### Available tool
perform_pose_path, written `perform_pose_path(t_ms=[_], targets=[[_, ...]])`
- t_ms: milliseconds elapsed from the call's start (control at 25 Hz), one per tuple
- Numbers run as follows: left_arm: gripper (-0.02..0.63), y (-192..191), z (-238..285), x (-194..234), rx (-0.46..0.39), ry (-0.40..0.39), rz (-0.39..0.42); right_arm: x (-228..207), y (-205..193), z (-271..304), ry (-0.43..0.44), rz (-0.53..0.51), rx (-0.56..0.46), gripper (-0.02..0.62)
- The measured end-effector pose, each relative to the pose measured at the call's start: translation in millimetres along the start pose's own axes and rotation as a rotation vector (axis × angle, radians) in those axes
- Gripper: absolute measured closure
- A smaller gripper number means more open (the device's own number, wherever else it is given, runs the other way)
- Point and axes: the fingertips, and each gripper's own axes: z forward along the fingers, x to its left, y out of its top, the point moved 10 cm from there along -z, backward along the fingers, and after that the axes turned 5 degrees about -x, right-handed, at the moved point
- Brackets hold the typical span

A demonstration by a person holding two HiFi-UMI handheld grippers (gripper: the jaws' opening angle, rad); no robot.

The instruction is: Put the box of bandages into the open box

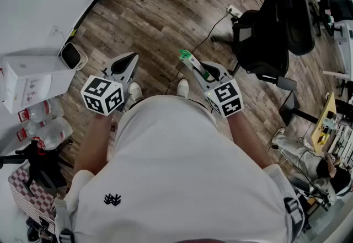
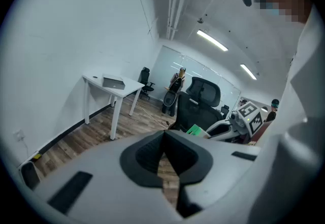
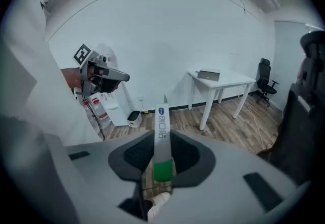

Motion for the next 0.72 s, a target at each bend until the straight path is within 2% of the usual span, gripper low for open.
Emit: perform_pose_path(t_ms=[160, 440, 560, 720], targets=[[0.6, 0.7, 37.9, -45.1, 0.014, -0.016, 0.021, -35.7, -24.6, -28.7, 0.006, 0.008, 0.013, 0.503], [0.6, -1.3, 78.2, -98.0, 0.054, 0.018, 0.008, -86.5, -52.4, -54.7, 0.044, 0.024, 0.016, 0.503], [0.6, 3.1, 82.5, -95.8, 0.074, 0.029, 0.008, -101.6, -50.4, -43.9, 0.05, 0.051, 0.017, 0.503], [0.6, 9.3, 88.0, -69.2, 0.076, 0.027, 0.005, -114.2, -34.1, -19.7, 0.028, 0.094, 0.008, 0.503]])
